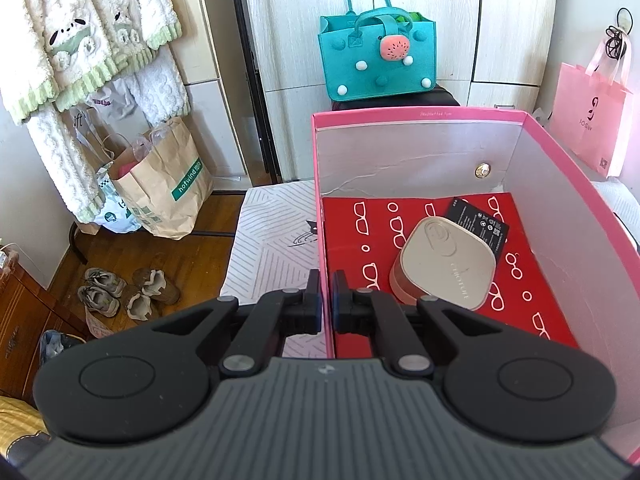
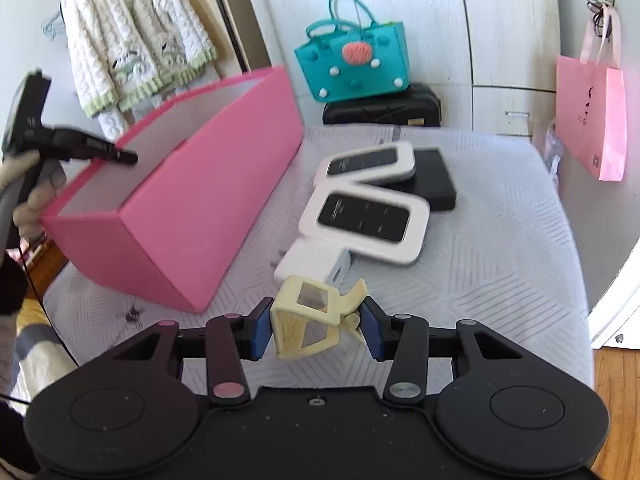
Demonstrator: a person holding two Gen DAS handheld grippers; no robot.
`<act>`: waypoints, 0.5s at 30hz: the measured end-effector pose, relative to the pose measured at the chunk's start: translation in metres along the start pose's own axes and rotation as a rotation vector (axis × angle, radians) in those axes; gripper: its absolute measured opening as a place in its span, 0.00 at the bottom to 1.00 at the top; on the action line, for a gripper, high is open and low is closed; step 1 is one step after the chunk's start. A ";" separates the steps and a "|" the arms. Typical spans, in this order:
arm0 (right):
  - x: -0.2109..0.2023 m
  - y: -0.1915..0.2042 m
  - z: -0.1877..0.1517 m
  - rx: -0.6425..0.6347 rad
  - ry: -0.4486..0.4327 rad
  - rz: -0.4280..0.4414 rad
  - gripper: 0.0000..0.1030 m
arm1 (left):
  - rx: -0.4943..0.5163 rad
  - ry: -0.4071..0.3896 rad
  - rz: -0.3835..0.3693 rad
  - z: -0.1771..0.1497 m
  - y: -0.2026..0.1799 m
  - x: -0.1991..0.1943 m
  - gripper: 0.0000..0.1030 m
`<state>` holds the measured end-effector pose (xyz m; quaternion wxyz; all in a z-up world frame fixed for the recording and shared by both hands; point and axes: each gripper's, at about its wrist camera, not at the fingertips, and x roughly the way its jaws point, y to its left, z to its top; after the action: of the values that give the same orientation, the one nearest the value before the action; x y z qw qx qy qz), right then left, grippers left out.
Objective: Organize rigid objects
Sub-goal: 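Grasp the cream hair claw clip with the right tool and lift it, then place the cream claw clip into the pink box and open the right tool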
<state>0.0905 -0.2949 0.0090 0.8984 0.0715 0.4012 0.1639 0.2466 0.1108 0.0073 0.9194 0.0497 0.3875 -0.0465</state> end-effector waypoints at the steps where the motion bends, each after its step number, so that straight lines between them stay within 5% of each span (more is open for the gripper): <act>1: -0.005 0.000 0.003 0.000 -0.015 0.008 0.49 | 0.000 0.000 0.000 0.000 0.000 0.000 0.04; 10: -0.019 0.030 0.060 -0.136 -0.128 0.082 0.49 | -0.003 0.000 -0.002 0.000 0.000 0.000 0.04; 15: 0.002 0.057 0.106 -0.212 -0.134 0.254 0.49 | 0.003 -0.006 0.008 0.000 -0.001 -0.001 0.04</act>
<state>0.1572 -0.2407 0.0934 0.8977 0.0372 0.3088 0.3121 0.2462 0.1100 0.0080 0.9207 0.0527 0.3843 -0.0435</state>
